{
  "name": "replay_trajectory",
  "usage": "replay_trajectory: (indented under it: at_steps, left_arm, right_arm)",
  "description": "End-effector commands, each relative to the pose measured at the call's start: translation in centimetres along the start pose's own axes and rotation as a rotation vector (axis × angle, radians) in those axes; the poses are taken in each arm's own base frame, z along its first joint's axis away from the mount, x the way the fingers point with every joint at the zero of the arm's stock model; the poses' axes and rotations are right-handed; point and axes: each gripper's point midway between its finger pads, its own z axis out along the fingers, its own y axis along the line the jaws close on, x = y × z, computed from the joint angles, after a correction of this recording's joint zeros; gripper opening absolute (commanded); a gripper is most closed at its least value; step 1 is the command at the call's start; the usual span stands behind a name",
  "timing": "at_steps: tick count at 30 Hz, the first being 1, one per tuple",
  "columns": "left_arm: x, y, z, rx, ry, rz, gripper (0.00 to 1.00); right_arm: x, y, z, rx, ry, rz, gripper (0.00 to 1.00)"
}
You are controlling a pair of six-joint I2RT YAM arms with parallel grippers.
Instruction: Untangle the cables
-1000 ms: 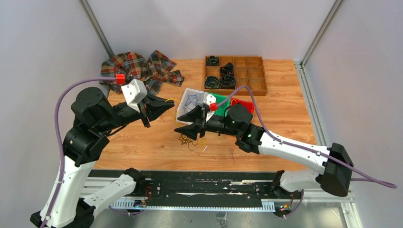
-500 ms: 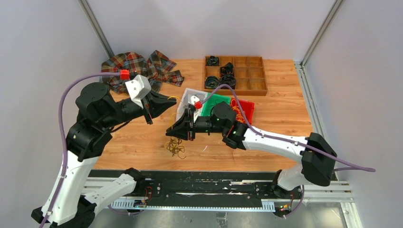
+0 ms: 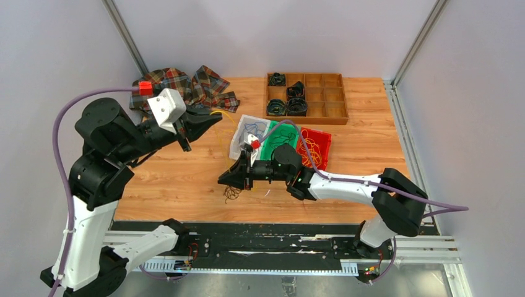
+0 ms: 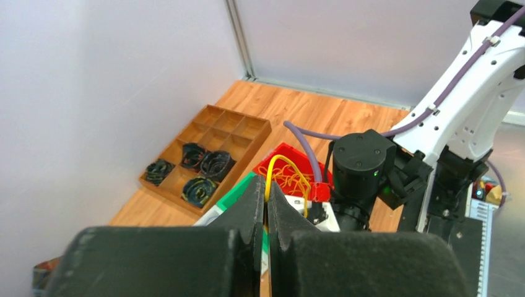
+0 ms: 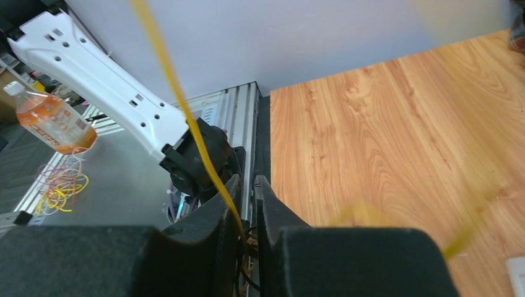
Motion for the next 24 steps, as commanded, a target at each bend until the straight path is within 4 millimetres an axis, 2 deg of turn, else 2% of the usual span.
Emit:
replay_trajectory:
  at_steps: [1,10,16,20,22,24]
  left_arm:
    - [-3.9,2.8,-0.6,-0.127,-0.075,0.159,0.00]
    - [-9.9,9.0,-2.2,-0.443,-0.168,0.371,0.01]
    - [-12.9,11.3,-3.8,-0.597,-0.231,0.443,0.00]
    - [-13.6,11.4,-4.1,-0.606,-0.241,0.457,0.00]
    - [-13.4,10.9,-3.9,-0.578,-0.236,0.456,0.01]
    - [-13.0,10.7,-3.8,-0.561,-0.230,0.448,0.01]
  right_arm:
    - [3.2,-1.1,-0.5,0.064,0.027,0.029,0.14]
    - [8.6,-3.3,-1.6,0.161,0.103,0.106,0.15]
    - [11.1,-4.7,-2.2,0.230,0.140,0.137,0.18]
    - [12.5,-5.7,-2.7,0.281,0.169,0.148,0.19]
    - [12.5,-5.8,-2.9,0.296,0.166,0.144,0.21]
    - [11.6,-6.0,-3.2,0.320,0.151,0.124,0.26]
